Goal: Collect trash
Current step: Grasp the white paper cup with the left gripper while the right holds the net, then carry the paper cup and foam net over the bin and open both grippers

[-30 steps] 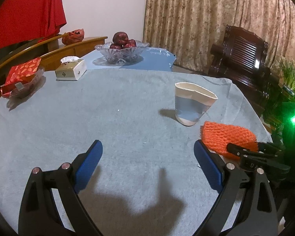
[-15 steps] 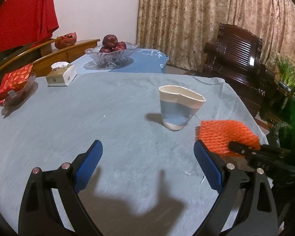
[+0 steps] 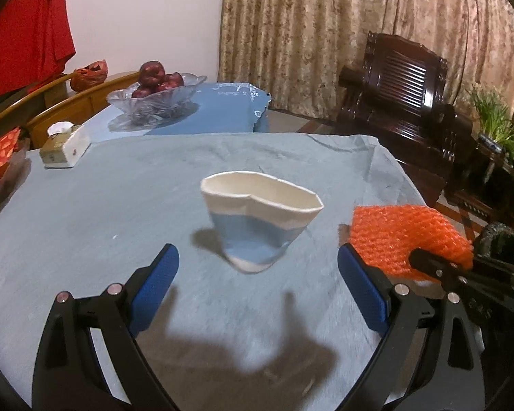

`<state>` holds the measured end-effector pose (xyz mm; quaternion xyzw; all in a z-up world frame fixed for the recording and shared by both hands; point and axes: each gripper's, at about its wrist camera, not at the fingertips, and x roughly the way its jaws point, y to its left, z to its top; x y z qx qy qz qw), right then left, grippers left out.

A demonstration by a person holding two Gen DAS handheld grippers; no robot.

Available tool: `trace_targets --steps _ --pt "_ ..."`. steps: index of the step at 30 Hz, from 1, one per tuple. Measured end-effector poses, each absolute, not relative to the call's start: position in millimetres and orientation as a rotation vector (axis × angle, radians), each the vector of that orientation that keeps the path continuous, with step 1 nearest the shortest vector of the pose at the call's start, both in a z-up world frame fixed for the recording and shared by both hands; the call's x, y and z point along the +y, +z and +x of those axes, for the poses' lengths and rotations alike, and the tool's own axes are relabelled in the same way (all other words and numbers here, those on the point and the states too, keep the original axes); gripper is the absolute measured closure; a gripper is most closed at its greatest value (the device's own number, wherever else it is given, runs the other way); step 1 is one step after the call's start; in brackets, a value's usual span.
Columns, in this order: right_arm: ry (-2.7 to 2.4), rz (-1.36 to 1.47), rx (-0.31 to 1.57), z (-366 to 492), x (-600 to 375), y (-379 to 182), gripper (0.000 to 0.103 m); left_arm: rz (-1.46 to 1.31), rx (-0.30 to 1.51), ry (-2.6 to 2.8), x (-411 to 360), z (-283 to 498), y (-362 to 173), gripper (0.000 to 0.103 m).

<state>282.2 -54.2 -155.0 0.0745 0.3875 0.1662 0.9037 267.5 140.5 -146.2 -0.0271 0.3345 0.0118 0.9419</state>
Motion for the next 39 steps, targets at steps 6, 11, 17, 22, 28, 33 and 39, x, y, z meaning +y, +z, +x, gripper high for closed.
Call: trace_targets --steps 6,11,17,22,28,33,39 --pt "0.347 0.181 0.811 291 -60 -161 0.088 -0.064 0.708 0.054 140 295 -159 0.012" --pt "0.354 0.188 0.812 296 -58 -162 0.088 -0.079 0.725 0.047 142 310 -165 0.012" --pt "0.365 0.196 0.810 299 -58 -161 0.088 -0.085 0.741 0.046 141 323 -170 0.014" --pt "0.369 0.197 0.811 296 -57 -161 0.088 -0.099 0.742 0.038 143 321 -170 0.035" --pt "0.380 0.198 0.801 290 -54 -155 0.088 -0.109 0.738 0.024 142 311 -165 0.048" --pt "0.386 0.204 0.780 282 -55 -144 0.088 -0.109 0.716 0.010 137 296 -151 0.049" --pt "0.384 0.220 0.744 266 -63 -127 0.088 -0.096 0.700 -0.008 129 276 -130 0.049"
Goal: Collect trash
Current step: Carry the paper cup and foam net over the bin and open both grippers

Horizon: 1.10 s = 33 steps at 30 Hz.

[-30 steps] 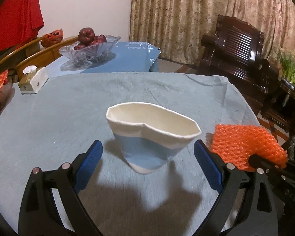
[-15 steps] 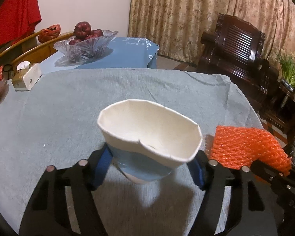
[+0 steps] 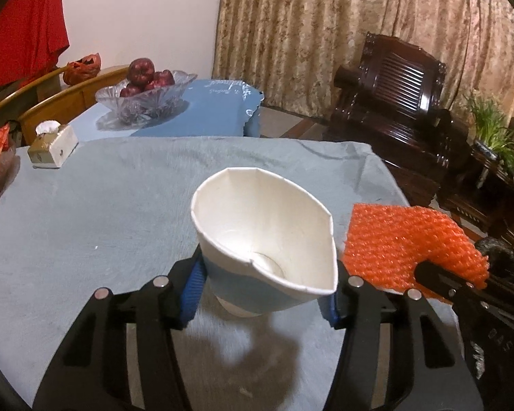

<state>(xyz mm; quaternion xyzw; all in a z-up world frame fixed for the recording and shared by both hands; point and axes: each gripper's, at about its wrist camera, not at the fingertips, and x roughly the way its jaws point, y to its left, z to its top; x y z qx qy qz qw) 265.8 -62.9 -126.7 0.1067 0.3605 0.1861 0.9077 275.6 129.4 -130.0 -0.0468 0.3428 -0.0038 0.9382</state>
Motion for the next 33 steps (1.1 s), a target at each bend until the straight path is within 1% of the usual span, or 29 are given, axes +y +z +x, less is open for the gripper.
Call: trace_targets --steps 11,20,33 --pt "0.350 0.218 0.670 221 -94 -88 0.088 -0.081 0.660 -0.066 98 227 -93 0.049" --pt "0.283 0.215 0.620 171 -138 -65 0.088 -0.073 0.607 -0.155 48 185 -67 0.049" --pt "0.108 0.234 0.606 113 -228 -66 0.088 -0.041 0.604 -0.323 -36 156 -67 0.049"
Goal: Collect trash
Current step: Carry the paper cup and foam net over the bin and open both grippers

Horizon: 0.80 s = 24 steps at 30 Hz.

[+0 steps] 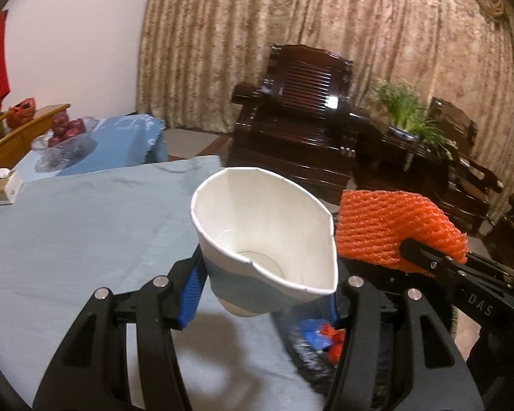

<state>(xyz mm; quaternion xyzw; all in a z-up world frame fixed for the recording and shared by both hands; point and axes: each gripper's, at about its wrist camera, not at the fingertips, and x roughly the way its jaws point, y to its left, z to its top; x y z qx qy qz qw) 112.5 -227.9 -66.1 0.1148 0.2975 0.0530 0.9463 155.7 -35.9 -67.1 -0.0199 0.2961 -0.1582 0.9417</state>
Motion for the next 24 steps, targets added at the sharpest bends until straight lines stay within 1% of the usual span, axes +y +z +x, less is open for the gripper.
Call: trace_targets --steps 14,21,22,24 --pt "-0.048 0.270 0.641 87 -308 -94 0.088 0.042 0.629 -0.494 -138 159 -90 0.049" --pt "-0.078 0.273 0.679 98 -328 -113 0.088 0.059 0.665 -0.528 -164 169 -111 0.048" --pt "-0.081 0.274 0.685 99 -329 -117 0.088 0.063 0.670 -0.531 -167 171 -113 0.046" --pt "-0.083 0.274 0.697 101 -332 -121 0.083 0.067 0.684 -0.537 -172 175 -119 0.040"
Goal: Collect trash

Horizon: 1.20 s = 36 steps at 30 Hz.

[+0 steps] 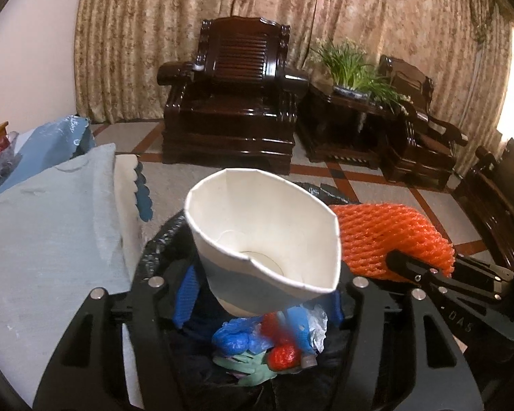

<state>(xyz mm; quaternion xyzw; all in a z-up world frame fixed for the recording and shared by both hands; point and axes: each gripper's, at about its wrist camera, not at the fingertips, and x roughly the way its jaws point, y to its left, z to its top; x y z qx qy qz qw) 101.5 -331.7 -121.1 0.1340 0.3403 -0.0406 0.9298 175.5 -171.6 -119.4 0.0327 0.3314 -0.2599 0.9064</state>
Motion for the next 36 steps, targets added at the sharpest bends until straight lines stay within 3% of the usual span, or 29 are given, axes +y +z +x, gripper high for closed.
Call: trace_targets --steps 1,2,3,7,9,11,13,36 --pt "-0.087 0.273 0.699 102 -332 -123 0.083 0.067 0.690 -0.541 -172 178 -121 0.034" --pt "-0.092 0.271 0.708 103 -333 -126 0.077 0.065 0.701 -0.547 -172 180 -123 0.033" --pt "-0.096 0.271 0.712 103 -332 -126 0.064 0.063 0.709 -0.551 -172 181 -125 0.031" --pt "-0.115 0.270 0.726 101 -336 -134 0.044 0.042 0.722 -0.553 -168 183 -127 0.017" --pt "-0.134 0.269 0.721 97 -336 -135 0.021 0.028 0.726 -0.556 -161 183 -126 0.014" --pt "-0.127 0.274 0.717 93 -336 -135 0.019 0.012 0.729 -0.553 -155 183 -125 0.012" --pt "-0.130 0.272 0.713 90 -335 -133 0.012 -0.003 0.734 -0.560 -151 181 -123 0.012" --pt "-0.030 0.240 0.644 47 -283 -52 0.006 -0.013 0.614 -0.414 -59 124 -51 0.009"
